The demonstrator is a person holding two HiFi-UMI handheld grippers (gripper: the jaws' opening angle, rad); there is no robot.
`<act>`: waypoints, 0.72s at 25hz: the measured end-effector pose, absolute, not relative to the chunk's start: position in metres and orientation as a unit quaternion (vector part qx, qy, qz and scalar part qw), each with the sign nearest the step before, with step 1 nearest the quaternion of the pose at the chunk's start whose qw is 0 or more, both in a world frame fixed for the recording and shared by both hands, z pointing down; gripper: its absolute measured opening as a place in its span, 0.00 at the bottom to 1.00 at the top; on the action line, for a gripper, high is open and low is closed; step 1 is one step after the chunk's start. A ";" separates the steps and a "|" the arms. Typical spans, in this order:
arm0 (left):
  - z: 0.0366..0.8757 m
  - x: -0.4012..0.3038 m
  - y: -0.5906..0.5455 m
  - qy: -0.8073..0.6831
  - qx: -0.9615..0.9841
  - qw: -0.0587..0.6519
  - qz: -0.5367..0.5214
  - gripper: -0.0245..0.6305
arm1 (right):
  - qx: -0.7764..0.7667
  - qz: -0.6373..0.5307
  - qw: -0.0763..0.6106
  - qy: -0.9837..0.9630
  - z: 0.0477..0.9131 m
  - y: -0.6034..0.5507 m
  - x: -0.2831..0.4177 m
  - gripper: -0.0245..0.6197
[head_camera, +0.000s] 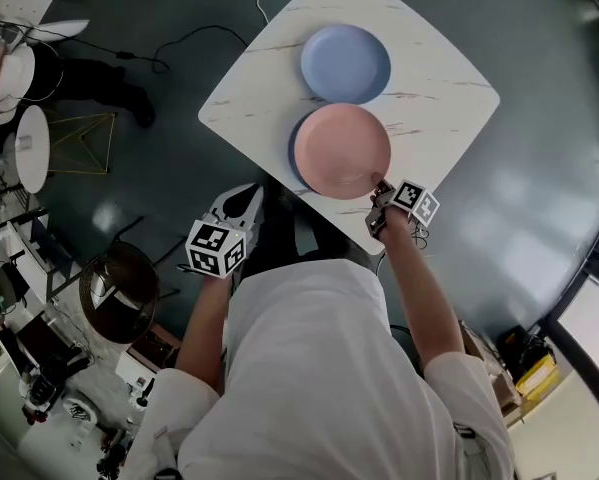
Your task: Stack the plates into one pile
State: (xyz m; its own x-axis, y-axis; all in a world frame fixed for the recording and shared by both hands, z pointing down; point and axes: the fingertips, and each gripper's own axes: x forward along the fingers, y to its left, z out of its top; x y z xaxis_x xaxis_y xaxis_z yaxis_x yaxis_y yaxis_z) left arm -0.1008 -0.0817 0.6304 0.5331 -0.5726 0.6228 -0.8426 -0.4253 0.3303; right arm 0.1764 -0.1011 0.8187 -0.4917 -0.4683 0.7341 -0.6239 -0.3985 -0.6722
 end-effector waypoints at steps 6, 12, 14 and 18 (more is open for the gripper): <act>0.636 -0.123 -0.079 -0.428 0.815 0.326 0.216 0.06 | 0.517 0.660 0.084 -0.539 0.825 -0.098 0.166 0.10; 0.634 -0.134 -0.087 -0.415 0.822 0.325 0.215 0.06 | 0.522 0.663 0.102 -0.527 0.829 -0.096 0.159 0.10; 0.634 -0.136 -0.090 -0.408 0.826 0.324 0.216 0.06 | 0.519 0.662 0.109 -0.530 0.827 -0.095 0.156 0.10; 0.634 -0.141 -0.095 -0.396 0.833 0.322 0.215 0.06 | 0.505 0.657 0.123 -0.546 0.818 -0.092 0.146 0.17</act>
State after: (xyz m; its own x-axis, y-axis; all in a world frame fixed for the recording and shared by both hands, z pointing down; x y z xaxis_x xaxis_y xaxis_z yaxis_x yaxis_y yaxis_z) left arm -0.1413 -0.0954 0.6338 0.5947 -0.5204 0.6128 -0.7974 -0.4792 0.3669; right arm 0.1460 -0.0924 0.8176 -0.4597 -0.3895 0.7981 -0.7130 -0.3739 -0.5932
